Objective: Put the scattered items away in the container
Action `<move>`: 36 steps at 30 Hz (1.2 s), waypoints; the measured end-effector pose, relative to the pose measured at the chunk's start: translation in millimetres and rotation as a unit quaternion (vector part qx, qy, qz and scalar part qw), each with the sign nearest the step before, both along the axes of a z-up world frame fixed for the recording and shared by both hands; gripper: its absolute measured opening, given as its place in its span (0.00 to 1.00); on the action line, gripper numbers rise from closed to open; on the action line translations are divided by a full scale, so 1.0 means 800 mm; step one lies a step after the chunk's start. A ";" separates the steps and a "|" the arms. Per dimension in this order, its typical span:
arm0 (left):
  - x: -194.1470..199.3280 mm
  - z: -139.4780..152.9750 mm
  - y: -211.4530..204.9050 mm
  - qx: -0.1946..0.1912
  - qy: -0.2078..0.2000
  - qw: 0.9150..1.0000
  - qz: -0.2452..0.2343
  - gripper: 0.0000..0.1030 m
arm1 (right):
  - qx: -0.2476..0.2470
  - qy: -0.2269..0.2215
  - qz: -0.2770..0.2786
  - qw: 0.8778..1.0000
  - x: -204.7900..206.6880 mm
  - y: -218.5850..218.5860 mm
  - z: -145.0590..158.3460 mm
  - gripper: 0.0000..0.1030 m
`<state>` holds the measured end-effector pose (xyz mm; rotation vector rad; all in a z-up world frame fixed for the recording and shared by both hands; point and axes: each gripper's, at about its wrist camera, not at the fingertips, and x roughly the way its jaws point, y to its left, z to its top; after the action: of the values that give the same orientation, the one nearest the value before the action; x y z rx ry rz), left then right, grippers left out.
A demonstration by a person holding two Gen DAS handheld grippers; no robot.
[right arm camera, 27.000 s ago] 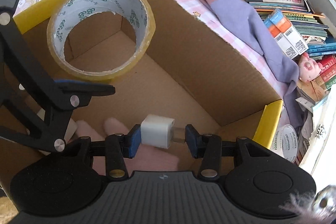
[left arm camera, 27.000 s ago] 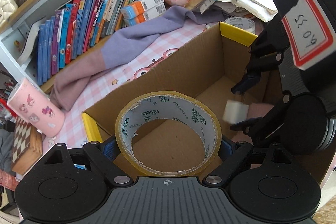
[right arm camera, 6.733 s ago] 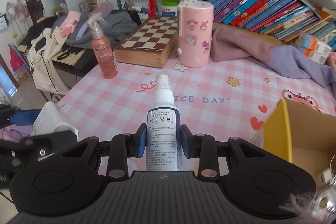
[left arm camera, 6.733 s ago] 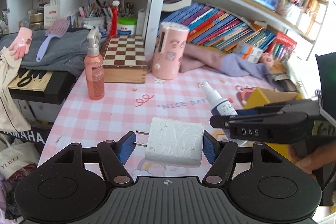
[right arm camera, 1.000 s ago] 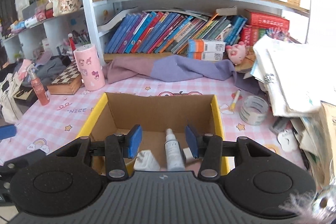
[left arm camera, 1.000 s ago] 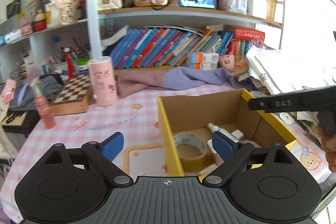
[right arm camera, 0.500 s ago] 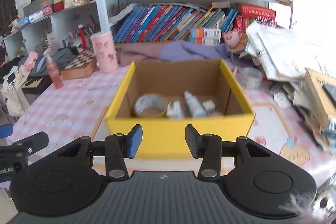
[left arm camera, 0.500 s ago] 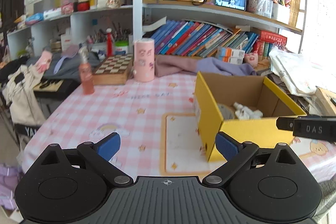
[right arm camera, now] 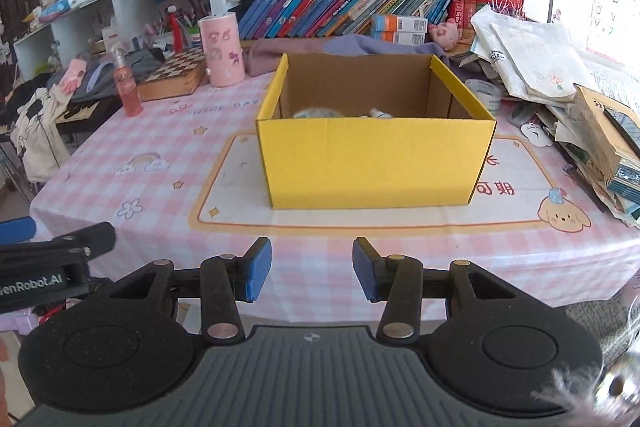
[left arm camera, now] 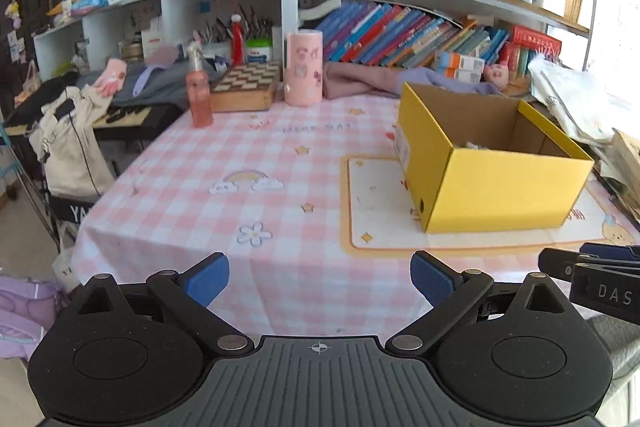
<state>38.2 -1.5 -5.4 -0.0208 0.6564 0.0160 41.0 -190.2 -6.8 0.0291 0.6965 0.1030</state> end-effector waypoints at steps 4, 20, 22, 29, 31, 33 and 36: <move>-0.005 0.002 -0.002 0.011 -0.003 1.000 -0.007 0.96 | -0.001 -0.003 -0.006 1.000 -0.004 0.001 0.002 0.45; -0.008 -0.003 0.001 0.008 0.020 1.000 -0.020 1.00 | 0.000 0.013 -0.022 1.000 -0.013 0.004 -0.002 0.71; -0.008 -0.004 0.001 0.008 0.022 1.000 -0.020 1.00 | -0.002 0.014 -0.023 1.000 -0.013 0.004 -0.002 0.73; -0.008 -0.006 0.001 0.005 0.023 0.999 -0.021 1.00 | -0.007 0.016 -0.023 1.000 -0.012 0.005 -0.003 0.78; -0.008 -0.007 0.001 0.005 0.025 0.999 -0.021 1.00 | -0.009 0.018 -0.024 1.000 -0.011 0.005 -0.004 0.79; -0.007 -0.007 0.001 0.004 0.026 0.999 -0.021 1.00 | -0.009 0.019 -0.026 0.999 -0.011 0.004 -0.005 0.79; -0.008 -0.007 0.000 0.004 0.026 0.999 -0.021 1.00 | -0.010 0.020 -0.027 0.999 -0.011 0.003 -0.005 0.80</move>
<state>32.1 -1.4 -11.3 0.0020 0.7096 -0.0212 32.5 -187.9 -11.0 0.0306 0.7369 0.0435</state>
